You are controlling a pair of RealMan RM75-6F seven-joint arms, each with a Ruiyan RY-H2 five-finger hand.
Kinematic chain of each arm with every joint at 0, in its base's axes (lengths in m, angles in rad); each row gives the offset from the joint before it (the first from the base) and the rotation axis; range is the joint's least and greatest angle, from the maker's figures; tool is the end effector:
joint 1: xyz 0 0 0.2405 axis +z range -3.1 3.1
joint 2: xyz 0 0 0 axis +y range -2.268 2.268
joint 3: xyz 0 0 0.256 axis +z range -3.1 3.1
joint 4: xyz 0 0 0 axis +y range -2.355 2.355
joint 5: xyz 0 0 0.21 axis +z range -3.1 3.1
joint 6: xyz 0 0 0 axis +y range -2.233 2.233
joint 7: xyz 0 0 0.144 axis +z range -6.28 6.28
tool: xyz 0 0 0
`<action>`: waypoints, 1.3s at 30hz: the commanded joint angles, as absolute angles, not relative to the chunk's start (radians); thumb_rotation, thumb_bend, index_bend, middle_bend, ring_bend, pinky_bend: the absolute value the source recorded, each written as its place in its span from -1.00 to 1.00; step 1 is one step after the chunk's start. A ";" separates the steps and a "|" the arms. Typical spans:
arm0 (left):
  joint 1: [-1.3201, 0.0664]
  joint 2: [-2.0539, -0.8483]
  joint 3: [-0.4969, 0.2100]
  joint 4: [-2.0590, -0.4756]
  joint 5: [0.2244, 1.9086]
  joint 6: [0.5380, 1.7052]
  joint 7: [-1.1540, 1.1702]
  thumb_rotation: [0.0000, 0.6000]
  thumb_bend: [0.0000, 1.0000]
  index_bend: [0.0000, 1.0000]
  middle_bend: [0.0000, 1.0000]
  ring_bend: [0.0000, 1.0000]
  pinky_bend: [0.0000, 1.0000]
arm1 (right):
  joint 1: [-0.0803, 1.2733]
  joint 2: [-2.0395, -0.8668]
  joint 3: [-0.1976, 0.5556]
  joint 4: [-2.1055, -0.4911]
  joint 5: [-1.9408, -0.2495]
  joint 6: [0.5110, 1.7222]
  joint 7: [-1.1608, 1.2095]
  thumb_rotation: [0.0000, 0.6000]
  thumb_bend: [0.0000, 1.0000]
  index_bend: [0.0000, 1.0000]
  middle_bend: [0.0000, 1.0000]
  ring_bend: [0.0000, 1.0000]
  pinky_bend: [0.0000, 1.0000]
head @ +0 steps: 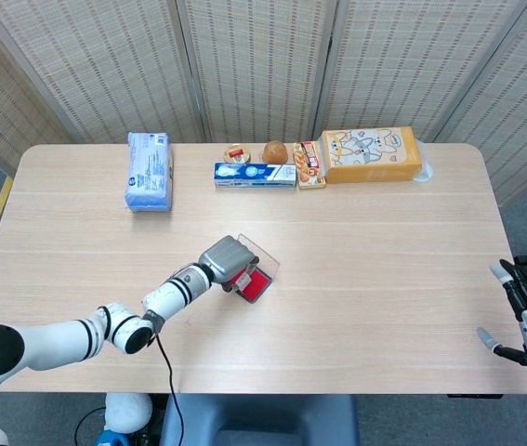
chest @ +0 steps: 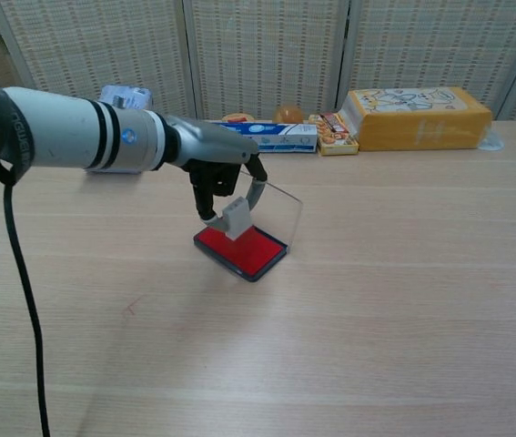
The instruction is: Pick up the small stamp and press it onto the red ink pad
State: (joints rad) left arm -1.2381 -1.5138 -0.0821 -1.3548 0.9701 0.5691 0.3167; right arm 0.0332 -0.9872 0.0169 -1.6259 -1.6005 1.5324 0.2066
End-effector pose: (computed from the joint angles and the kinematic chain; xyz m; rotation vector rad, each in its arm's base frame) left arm -0.0417 0.3948 -0.0458 -2.3482 -0.6868 -0.6943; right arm -0.3122 -0.1579 0.1953 1.4026 -0.9591 0.9920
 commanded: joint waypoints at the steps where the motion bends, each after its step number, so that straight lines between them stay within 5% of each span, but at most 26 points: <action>1: -1.219 -1.411 -0.042 -1.529 0.854 0.705 0.467 1.00 -0.36 0.39 1.00 1.00 0.87 | 0.031 -0.990 0.015 -1.625 -1.604 1.537 0.201 1.00 -0.50 -1.00 -1.00 -1.00 -1.00; 20: -1.084 -1.463 0.034 -1.521 0.880 0.811 0.472 1.00 -0.36 0.38 1.00 1.00 0.87 | 0.044 -1.001 0.000 -1.635 -1.621 1.508 0.146 1.00 -0.50 -1.00 -1.00 -1.00 -1.00; 39: -1.025 -1.527 0.016 -1.440 0.949 0.794 0.447 1.00 -0.36 0.35 1.00 1.00 0.87 | 0.051 -1.009 0.001 -1.642 -1.615 1.498 0.122 1.00 -0.50 -1.00 -1.00 -1.00 -1.00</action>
